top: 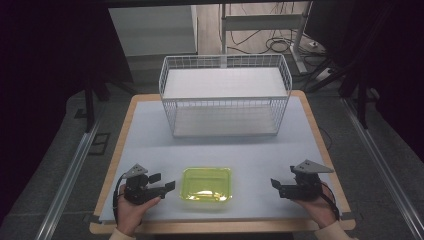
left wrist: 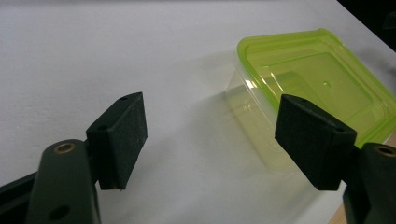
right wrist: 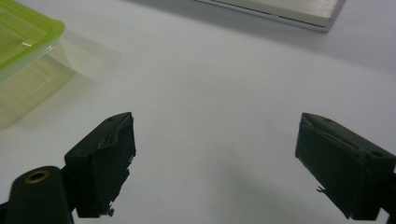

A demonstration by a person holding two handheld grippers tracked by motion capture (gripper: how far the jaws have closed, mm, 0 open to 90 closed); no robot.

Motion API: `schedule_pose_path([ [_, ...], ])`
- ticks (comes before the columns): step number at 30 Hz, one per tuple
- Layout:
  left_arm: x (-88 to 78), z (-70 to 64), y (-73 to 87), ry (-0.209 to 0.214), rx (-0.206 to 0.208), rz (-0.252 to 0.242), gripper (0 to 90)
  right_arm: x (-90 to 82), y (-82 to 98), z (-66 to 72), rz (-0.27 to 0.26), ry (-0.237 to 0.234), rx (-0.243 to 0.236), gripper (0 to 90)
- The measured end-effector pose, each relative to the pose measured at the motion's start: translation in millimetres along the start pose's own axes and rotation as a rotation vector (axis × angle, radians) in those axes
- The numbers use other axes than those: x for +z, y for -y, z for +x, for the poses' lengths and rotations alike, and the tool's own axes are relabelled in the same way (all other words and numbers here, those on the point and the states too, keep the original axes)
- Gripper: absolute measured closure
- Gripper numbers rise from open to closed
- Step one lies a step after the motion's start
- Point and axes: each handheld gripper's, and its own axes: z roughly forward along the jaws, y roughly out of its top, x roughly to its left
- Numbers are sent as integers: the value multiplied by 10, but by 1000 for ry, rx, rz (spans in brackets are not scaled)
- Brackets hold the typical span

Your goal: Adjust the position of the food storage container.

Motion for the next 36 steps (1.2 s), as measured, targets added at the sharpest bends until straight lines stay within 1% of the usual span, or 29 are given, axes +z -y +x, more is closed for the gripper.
schedule_pose_path([
  [3,2,6,0,-1,2,2,250,-7,1,9,-6,8,-11,152],
  [4,-2,12,3,0,-3,0,250,-28,-3,-3,-14,1,4,163],
  [6,-8,15,3,1,-6,-1,250,-36,-6,-10,-18,-2,10,168],
  [8,-19,17,1,-1,-5,-2,253,-56,-11,-25,-30,-6,23,193],
  [12,-37,17,-11,-10,-13,-1,268,-62,-10,-4,-32,-2,14,213],
  [13,-39,16,-15,-15,-11,0,286,-61,-11,4,-28,-5,8,213],
  [15,-45,9,-22,-20,-9,3,332,-61,-10,15,-28,0,-2,222],
  [16,-53,9,-27,-11,-6,5,368,-63,-10,16,-30,1,-3,227],
  [17,-58,8,-30,-6,-6,5,429,-66,-11,14,-32,-2,0,233],
  [18,-70,8,-39,-6,-8,10,467,-66,-12,12,-32,-3,2,235],
  [19,-78,11,-43,-2,-9,15,629,-67,-12,6,-29,-1,2,241],
  [20,-90,15,-50,8,-8,21,629,-67,-12,6,-29,-1,2,241],
  [23,-123,18,-68,15,-8,39,805,-66,-8,0,-26,2,2,245],
  [25,-140,20,-73,19,-8,43,873,-64,-8,-3,-23,7,2,246],
  [27,-155,24,-78,28,-10,48,900,-61,-6,-8,-22,9,2,247],
  [30,-168,36,-73,30,-13,58,900,-58,-3,-7,-21,10,-6,249],
  [33,-162,35,-51,29,-3,76,900,-65,-6,-6,-25,7,-4,250],
  [36,-139,6,-28,37,10,96,900,-69,-9,-5,-27,5,-1,250],
])
